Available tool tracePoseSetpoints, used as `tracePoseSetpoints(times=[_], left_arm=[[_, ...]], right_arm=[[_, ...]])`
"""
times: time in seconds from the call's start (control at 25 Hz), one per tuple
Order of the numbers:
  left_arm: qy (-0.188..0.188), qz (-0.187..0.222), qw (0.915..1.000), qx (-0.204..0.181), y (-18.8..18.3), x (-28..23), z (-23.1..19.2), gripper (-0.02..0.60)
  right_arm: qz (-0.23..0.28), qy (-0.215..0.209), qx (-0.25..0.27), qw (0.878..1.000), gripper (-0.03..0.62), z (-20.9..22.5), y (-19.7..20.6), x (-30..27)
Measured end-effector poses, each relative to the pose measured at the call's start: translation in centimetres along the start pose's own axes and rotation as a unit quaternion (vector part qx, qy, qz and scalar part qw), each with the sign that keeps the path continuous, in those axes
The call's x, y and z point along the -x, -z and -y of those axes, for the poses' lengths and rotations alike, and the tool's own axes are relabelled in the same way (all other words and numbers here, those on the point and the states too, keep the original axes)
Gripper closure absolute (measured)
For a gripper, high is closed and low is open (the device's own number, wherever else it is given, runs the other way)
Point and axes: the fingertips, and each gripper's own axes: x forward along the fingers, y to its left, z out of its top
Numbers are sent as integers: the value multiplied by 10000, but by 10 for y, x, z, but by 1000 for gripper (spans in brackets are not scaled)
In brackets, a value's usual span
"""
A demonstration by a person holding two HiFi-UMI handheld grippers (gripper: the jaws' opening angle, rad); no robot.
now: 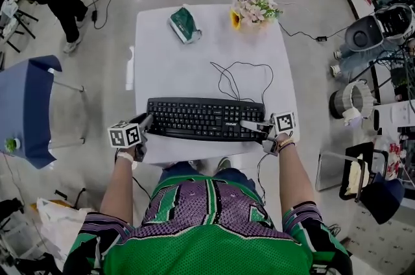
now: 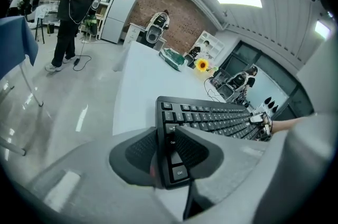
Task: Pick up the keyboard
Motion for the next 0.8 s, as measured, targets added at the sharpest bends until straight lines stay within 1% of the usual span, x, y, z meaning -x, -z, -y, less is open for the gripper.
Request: tracePoseSetpoints(times=[0.16,0.28,0.44,0.56,0.8], left_arm=[[178,-37,9998,-125,-7,-2,1,466],[278,-63,9991,-321,-19,-4,4,466],[430,-107,9976,-531,-31,-5,4,465],[551,-27,9966,-612,-43,-6,8,465],[807,237,9931,-816,-68,-2,24,466]], right_arm=[[278,10,-25,9996,514,-8,6,4],[543,38,124,9984,517,-20,7,6],[776,172,370,9962,517,-37,7,5],[916,315,434,9943,518,-45,7,9],[1153,435,845,9888,519,-79,-1,16]])
